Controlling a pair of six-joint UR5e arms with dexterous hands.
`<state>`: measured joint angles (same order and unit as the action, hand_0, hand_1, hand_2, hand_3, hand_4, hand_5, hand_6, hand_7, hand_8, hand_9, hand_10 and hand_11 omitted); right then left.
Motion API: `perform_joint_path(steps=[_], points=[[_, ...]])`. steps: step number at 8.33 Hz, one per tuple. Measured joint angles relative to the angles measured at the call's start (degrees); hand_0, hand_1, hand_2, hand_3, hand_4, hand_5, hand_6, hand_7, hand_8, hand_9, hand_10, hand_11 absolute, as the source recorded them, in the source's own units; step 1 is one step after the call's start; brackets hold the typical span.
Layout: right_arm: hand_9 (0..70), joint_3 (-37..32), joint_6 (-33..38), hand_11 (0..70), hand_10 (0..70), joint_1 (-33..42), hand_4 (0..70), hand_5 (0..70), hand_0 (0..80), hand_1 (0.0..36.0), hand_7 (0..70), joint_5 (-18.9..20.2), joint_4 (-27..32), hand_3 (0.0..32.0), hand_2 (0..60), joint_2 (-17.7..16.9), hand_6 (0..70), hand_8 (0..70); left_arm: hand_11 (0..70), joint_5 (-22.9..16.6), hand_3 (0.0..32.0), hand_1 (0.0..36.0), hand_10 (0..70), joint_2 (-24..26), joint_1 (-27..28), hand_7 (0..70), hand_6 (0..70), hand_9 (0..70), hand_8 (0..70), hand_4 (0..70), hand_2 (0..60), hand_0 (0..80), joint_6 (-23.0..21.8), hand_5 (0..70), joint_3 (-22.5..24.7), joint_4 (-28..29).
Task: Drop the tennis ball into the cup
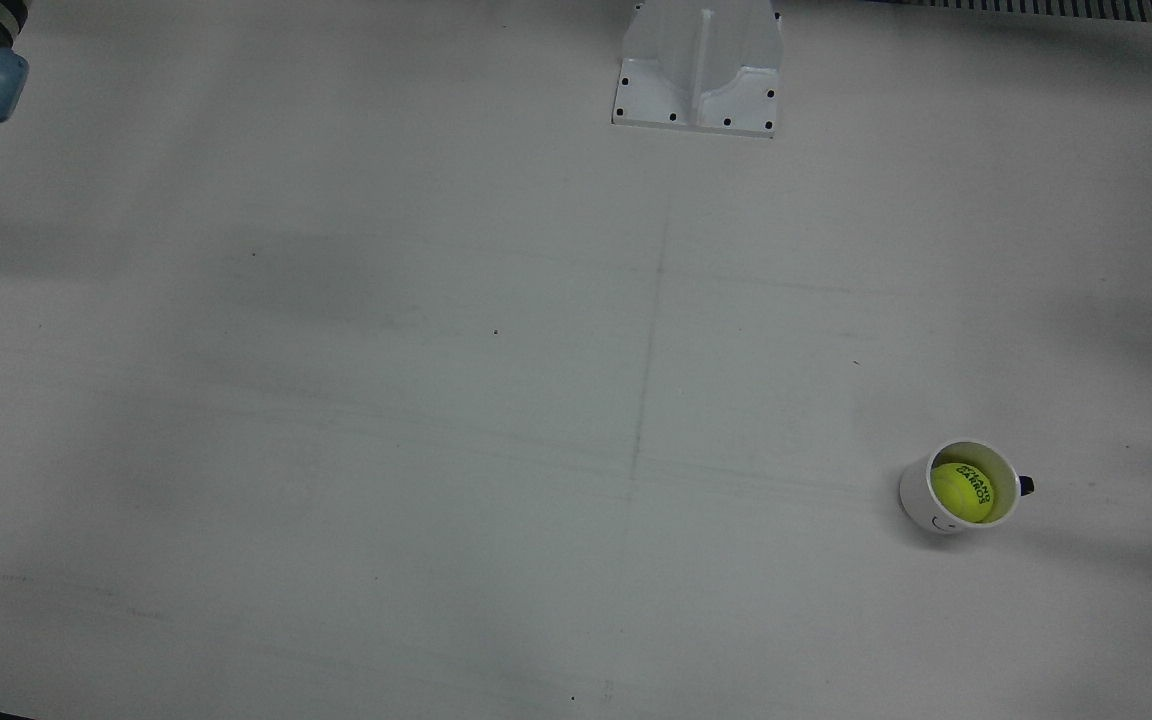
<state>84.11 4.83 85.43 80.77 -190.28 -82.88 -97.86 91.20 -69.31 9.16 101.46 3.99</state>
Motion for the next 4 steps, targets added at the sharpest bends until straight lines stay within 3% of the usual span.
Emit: perform_joint_path(steps=[1,4], points=[[0.0,0.00,0.00,0.0,0.0,0.00,0.0,0.0,0.0,0.0,0.0,0.00,0.00,0.0,0.0,0.00,0.0,0.0,0.0,0.02,0.0,12.3,0.0,-1.34,-3.77,0.8,19.7,2.4,5.1,1.5,11.2,46.3,-0.68,7.5,1.10,0.20],[0.0,0.00,0.00,0.0,0.0,0.00,0.0,0.0,0.0,0.0,0.0,0.00,0.04,0.0,0.0,0.00,0.0,0.0,0.0,-0.03,0.0,13.1,0.0,-2.29,-8.80,1.0,13.8,1.7,3.6,0.0,9.2,46.5,-0.96,6.4,3.51,-1.42]])
